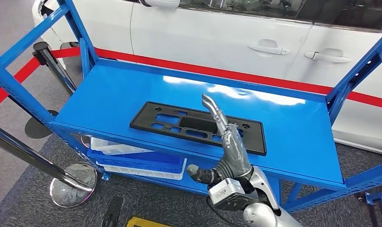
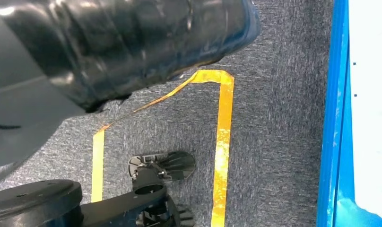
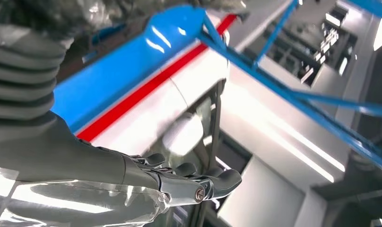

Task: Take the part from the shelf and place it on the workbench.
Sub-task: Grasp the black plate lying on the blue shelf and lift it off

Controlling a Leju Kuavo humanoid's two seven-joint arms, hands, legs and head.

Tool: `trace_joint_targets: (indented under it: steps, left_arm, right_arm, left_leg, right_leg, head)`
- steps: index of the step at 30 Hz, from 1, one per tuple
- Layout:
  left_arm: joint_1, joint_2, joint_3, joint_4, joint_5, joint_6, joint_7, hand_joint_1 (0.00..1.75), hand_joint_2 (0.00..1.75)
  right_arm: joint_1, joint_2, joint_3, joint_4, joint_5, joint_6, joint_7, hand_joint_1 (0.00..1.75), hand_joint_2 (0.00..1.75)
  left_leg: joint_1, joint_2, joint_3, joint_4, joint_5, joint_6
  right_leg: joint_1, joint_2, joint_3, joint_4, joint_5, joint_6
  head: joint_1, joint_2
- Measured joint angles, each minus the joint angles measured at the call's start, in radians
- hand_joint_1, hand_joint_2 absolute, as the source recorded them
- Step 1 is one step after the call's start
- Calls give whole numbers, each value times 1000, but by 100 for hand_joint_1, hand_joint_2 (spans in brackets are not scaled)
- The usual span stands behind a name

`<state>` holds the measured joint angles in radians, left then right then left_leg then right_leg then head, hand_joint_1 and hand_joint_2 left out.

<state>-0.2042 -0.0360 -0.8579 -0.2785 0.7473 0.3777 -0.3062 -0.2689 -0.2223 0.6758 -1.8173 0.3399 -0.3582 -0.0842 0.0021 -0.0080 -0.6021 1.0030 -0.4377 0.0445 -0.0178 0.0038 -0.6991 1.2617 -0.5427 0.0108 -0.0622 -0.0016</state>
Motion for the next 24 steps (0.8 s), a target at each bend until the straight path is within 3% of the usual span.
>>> trace_joint_targets:
  steps: [2,4,7,9,12,13,14,15,17,19,22,24]
  left_arm:
    - [-2,-3,0,0,-2,0,5,0,0]
    - [-5,-7,0,0,-7,-1,9,0,0]
    - [-8,-11,0,0,-13,-4,13,0,0]
    - [-11,-13,0,0,-15,-7,15,0,0]
    - [-14,-16,0,0,-17,-9,17,0,0]
    - [-13,-16,-1,0,-17,-9,18,0,0]
    - [-11,-17,-1,0,-17,-10,18,0,0]
    - [-11,-17,-1,0,-17,-10,18,0,0]
    - [-13,-17,-1,0,-17,-10,18,0,0]
    - [-17,-18,-1,0,-17,-10,18,0,0]
    - [-17,-18,-1,0,-17,-10,18,0,0]
    - [-16,-19,-1,0,-17,-10,18,0,0]
  right_arm:
    - [-1,13,21,24,0,11,0,0,175]
    - [-3,30,43,51,2,17,0,0,175]
    - [-12,50,71,94,3,15,-5,0,175]
    - [-23,64,87,126,-5,7,-14,0,175]
    - [-35,82,107,172,-19,-3,-29,0,175]
    - [-36,85,113,186,-21,-3,-31,0,175]
    - [-36,88,118,199,-22,-3,-32,0,175]
    - [-37,91,123,210,-22,-3,-32,0,175]
    - [-42,98,130,228,-22,-4,-32,0,175]
    - [-49,104,136,242,-22,-4,-33,0,175]
    - [-52,108,142,258,-22,-4,-33,0,175]
    - [-54,109,144,265,-22,-5,-33,0,175]
  left_leg:
    - [-1,-2,2,4,-4,-5]
    - [-3,-2,0,9,-7,-14]
    - [-1,-1,-2,10,-7,-30]
    - [0,0,-17,43,-31,-42]
    - [5,1,-102,220,-113,-57]
    - [6,1,-128,270,-127,-60]
    - [7,1,-138,286,-123,-61]
    - [8,1,-129,264,-101,-61]
    - [8,1,-66,132,-36,-56]
    - [4,1,-13,24,-3,-46]
    - [2,0,-2,0,1,-29]
    - [6,1,2,-9,6,-18]
  right_leg:
    - [1,0,66,-140,63,-8]
    - [6,0,104,-219,85,-13]
    - [8,2,108,-230,89,-23]
    - [3,0,112,-237,93,-33]
    - [1,-3,112,-238,95,-41]
    - [1,-3,112,-238,94,-41]
    - [1,-3,111,-237,94,-41]
    - [1,-2,111,-236,94,-41]
    - [1,0,113,-235,92,-39]
    - [4,1,112,-235,91,-32]
    - [7,1,113,-241,90,-15]
    - [7,0,104,-218,70,-6]
  head:
    - [0,0]
    - [-1,0]
    - [0,0]
    - [-2,0]
    - [-6,0]
    - [-6,0]
    - [-6,0]
    - [-6,0]
    - [-6,0]
    - [-5,0]
    - [-5,0]
    - [-3,0]
